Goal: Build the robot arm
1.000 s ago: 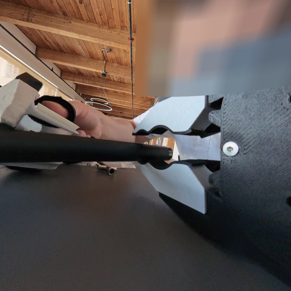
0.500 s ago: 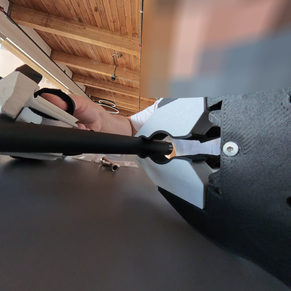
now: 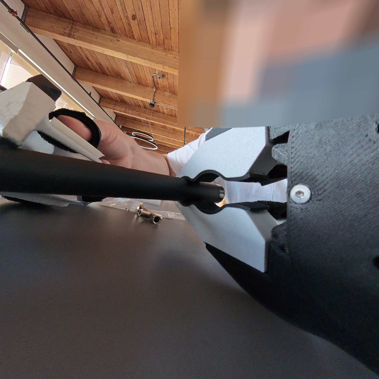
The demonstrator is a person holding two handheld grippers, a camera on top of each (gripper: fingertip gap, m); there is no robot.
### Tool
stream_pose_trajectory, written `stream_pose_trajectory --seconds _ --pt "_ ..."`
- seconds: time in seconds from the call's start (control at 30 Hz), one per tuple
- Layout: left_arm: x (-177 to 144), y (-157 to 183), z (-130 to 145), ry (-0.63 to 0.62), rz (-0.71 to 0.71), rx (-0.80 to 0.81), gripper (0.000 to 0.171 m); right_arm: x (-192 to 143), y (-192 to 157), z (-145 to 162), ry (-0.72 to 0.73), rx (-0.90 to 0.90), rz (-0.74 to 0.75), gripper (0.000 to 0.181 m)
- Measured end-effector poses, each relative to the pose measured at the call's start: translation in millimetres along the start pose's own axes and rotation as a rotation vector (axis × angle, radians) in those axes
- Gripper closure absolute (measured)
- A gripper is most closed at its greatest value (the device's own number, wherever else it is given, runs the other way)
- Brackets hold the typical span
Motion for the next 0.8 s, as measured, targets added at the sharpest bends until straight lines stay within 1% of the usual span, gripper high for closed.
stream_pose_trajectory --seconds 0.8 --pt "1.6 1.1 -5.5 -0.008 -0.008 0.023 0.163 -1.2 2.4 -3.6 0.003 -0.007 0.0 0.163"
Point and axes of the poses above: each gripper's, where its closed fingertips meet, x out along the fingers, z out of its underside, y = z × x across the jaws, the point moved 2 cm from there along -x, back along the fingers, and after that the axes turned 1 degree about -z, right-handed, at the moved point
